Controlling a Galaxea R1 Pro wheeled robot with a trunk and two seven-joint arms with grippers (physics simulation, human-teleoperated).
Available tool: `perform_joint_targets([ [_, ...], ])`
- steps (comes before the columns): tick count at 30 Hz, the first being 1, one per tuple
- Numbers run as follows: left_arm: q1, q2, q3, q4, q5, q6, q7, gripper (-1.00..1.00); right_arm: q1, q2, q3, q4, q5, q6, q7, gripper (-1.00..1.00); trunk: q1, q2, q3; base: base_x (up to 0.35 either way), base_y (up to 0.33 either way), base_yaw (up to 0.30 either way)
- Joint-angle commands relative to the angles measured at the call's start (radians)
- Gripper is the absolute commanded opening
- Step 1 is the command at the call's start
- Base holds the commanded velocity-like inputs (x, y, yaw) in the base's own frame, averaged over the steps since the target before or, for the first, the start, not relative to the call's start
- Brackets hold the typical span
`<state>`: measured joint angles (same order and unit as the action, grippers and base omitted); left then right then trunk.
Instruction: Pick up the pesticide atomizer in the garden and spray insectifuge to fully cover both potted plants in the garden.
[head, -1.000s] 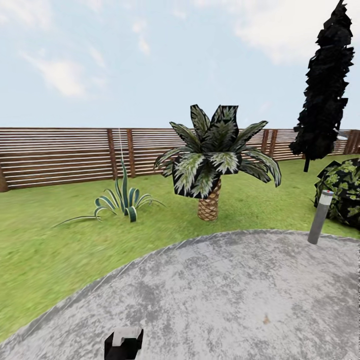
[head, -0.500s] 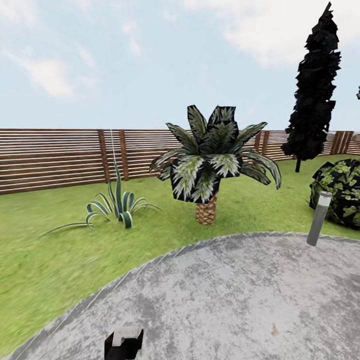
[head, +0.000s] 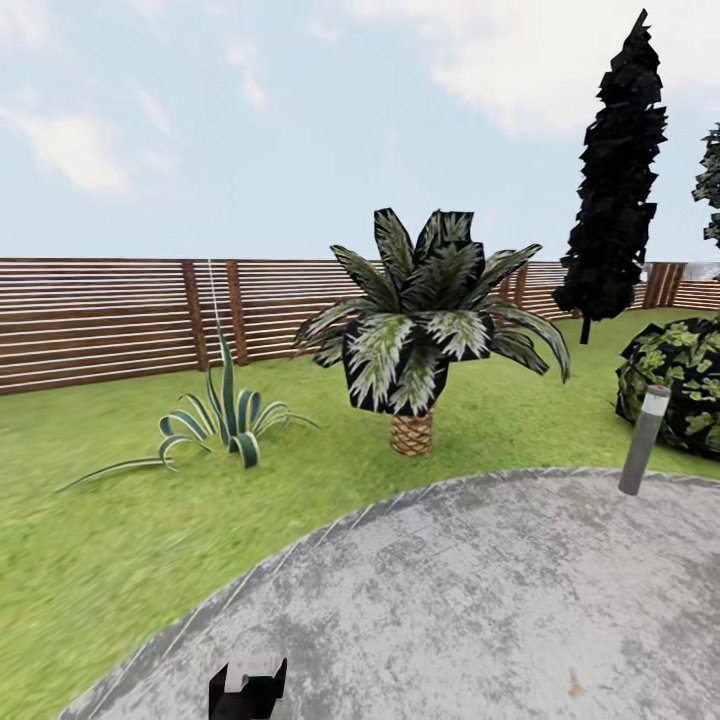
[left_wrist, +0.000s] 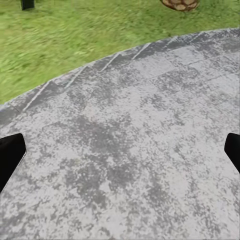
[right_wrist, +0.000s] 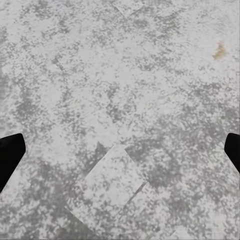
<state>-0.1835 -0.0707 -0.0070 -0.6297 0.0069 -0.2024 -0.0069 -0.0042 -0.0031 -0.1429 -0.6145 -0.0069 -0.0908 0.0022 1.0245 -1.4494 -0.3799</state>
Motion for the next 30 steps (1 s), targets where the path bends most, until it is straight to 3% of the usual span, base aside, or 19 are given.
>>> perform_joint_targets([
  [1,-0.001,0.0,-0.001,0.001,0.001,-0.003,-0.001,1.0,0.0,0.001,-0.001,0.0,-0.001,-0.003,0.0,1.0,0.001,-0.001,-0.001,0.267,0.233,-0.002],
  [14,-0.001,0.0,-0.001,0.001,0.001,-0.003,-0.001,1.0,0.0,0.002,-0.01,-0.007,-0.002,-0.003,-0.005,1.0,0.001,-0.001,0.001,0.267,0.234,-0.022],
  [30,-0.001,0.0,-0.001,0.001,0.001,-0.003,-0.001,1.0,0.0,0.0,-0.01,-0.005,-0.004,-0.002,-0.004,1.0,0.001,-0.001,0.013,0.267,0.243,-0.256],
])
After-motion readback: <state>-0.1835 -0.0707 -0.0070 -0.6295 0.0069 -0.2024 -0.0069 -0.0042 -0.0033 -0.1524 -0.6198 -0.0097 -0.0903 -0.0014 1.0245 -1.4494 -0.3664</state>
